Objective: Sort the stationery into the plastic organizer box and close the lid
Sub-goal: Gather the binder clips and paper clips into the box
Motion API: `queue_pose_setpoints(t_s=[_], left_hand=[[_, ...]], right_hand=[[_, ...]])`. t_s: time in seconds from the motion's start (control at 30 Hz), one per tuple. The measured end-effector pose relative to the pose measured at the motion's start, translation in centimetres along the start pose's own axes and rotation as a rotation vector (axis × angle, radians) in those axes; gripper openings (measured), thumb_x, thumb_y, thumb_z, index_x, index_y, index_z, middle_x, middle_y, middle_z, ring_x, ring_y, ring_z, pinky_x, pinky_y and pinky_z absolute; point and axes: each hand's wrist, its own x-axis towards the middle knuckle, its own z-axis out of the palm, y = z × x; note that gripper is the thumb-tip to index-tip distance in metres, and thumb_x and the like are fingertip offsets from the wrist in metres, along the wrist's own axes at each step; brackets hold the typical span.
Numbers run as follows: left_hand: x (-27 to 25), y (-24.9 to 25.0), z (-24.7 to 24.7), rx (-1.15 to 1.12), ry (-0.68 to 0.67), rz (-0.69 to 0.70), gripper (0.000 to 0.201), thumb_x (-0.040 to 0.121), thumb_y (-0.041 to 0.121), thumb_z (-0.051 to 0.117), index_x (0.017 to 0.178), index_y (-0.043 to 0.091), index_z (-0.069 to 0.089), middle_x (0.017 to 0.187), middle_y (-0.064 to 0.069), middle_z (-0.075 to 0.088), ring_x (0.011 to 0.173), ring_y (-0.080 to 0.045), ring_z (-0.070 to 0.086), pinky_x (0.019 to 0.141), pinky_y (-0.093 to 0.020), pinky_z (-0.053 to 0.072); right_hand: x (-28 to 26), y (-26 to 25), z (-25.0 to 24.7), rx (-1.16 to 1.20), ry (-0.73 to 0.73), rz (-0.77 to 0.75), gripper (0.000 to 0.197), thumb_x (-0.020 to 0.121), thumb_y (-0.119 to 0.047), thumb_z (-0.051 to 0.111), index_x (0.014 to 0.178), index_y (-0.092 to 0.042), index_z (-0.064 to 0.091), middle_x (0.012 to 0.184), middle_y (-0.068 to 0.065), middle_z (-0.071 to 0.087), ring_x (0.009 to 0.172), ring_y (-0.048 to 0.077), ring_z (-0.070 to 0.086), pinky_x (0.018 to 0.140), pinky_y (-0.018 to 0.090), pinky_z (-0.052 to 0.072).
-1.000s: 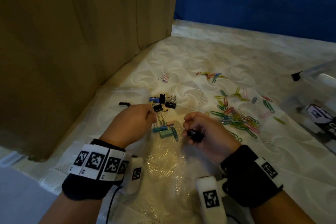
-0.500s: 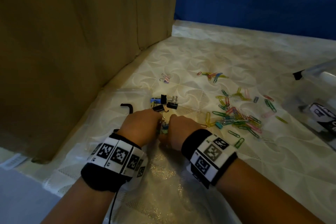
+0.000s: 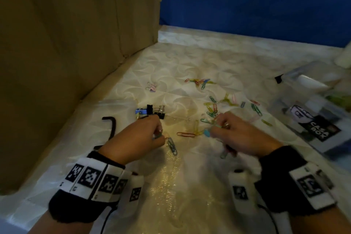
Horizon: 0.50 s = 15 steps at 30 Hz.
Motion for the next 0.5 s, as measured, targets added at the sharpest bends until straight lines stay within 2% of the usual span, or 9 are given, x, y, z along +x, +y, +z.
queue_pose_setpoints(t_s=[0.07, 0.13, 0.17, 0.2, 0.27, 0.33, 0.4, 0.47, 0.5], left_hand=[[0.5, 0.6, 0.4, -0.016, -0.045, 0.013, 0.015, 0.091, 0.034, 0.056, 0.092, 0.020, 0.051, 0.085, 0.008, 0.054, 0.070, -0.003, 0.048, 0.058, -0.017, 0.034], [1.1, 1.4, 0.9, -0.022, -0.092, 0.003, 0.014, 0.092, 0.033, 0.055, 0.095, 0.020, 0.051, 0.084, 0.010, 0.051, 0.070, -0.001, 0.046, 0.057, -0.017, 0.033], [1.5, 1.8, 1.1, -0.029, -0.111, -0.003, 0.013, 0.092, 0.032, 0.055, 0.096, 0.020, 0.051, 0.084, 0.011, 0.052, 0.070, -0.001, 0.047, 0.057, -0.018, 0.033], [1.8, 2.1, 1.4, -0.043, -0.128, -0.007, 0.012, 0.092, 0.030, 0.055, 0.097, 0.020, 0.051, 0.084, 0.010, 0.053, 0.072, -0.003, 0.049, 0.058, -0.018, 0.035], [2.4, 2.9, 1.9, -0.082, -0.161, -0.013, 0.011, 0.092, 0.029, 0.053, 0.096, 0.019, 0.050, 0.083, 0.007, 0.056, 0.074, -0.008, 0.053, 0.062, -0.021, 0.038], [2.7, 3.8, 2.4, -0.102, -0.197, -0.006, 0.012, 0.094, 0.028, 0.051, 0.097, 0.016, 0.050, 0.081, 0.004, 0.056, 0.072, -0.010, 0.053, 0.061, -0.022, 0.038], [2.8, 4.5, 2.6, -0.091, -0.222, 0.003, 0.015, 0.097, 0.029, 0.046, 0.100, 0.015, 0.050, 0.080, 0.004, 0.054, 0.068, -0.008, 0.050, 0.060, -0.021, 0.036], [2.7, 5.0, 2.5, -0.084, -0.217, 0.018, 0.020, 0.099, 0.030, 0.039, 0.105, 0.014, 0.050, 0.081, 0.006, 0.053, 0.067, -0.006, 0.048, 0.061, -0.020, 0.036], [2.6, 5.2, 2.4, -0.079, -0.208, 0.029, 0.023, 0.100, 0.030, 0.036, 0.107, 0.014, 0.050, 0.080, 0.007, 0.052, 0.067, -0.005, 0.047, 0.061, -0.019, 0.035]], right_hand=[[0.5, 0.4, -5.4, -0.144, 0.192, 0.024, 0.034, 0.082, -0.036, 0.065, 0.096, -0.009, 0.048, 0.058, 0.007, 0.060, 0.044, 0.018, 0.056, 0.047, 0.027, 0.046], [1.1, 0.1, -11.8, -0.346, 0.416, 0.096, 0.048, 0.080, -0.042, 0.067, 0.101, -0.002, 0.053, 0.072, 0.016, 0.064, 0.058, 0.028, 0.061, 0.064, 0.034, 0.051], [1.4, -0.1, -14.7, -0.424, 0.488, 0.147, 0.051, 0.080, -0.043, 0.068, 0.100, 0.003, 0.056, 0.076, 0.019, 0.064, 0.062, 0.029, 0.061, 0.068, 0.036, 0.051], [1.8, -0.5, -17.1, -0.476, 0.516, 0.200, 0.050, 0.081, -0.042, 0.068, 0.094, 0.005, 0.059, 0.075, 0.020, 0.065, 0.062, 0.030, 0.061, 0.068, 0.036, 0.050], [2.8, -1.0, -20.4, -0.573, 0.461, 0.307, 0.042, 0.083, -0.037, 0.069, 0.081, 0.005, 0.061, 0.073, 0.017, 0.064, 0.063, 0.030, 0.060, 0.064, 0.035, 0.048], [4.2, -0.6, -22.3, -0.655, 0.365, 0.374, 0.046, 0.078, -0.038, 0.073, 0.097, 0.004, 0.063, 0.092, 0.019, 0.063, 0.084, 0.033, 0.060, 0.077, 0.039, 0.049], [5.0, 0.1, -23.5, -0.743, 0.343, 0.412, 0.051, 0.077, -0.034, 0.073, 0.113, 0.001, 0.061, 0.117, 0.022, 0.059, 0.109, 0.040, 0.055, 0.094, 0.044, 0.044], [5.4, 0.6, -24.2, -0.821, 0.319, 0.442, 0.041, 0.086, -0.013, 0.065, 0.121, 0.007, 0.057, 0.129, 0.025, 0.054, 0.122, 0.043, 0.048, 0.098, 0.045, 0.039], [5.8, 1.2, -24.7, -0.862, 0.291, 0.446, 0.041, 0.089, -0.010, 0.062, 0.126, 0.005, 0.055, 0.134, 0.024, 0.052, 0.125, 0.042, 0.048, 0.099, 0.043, 0.039]])
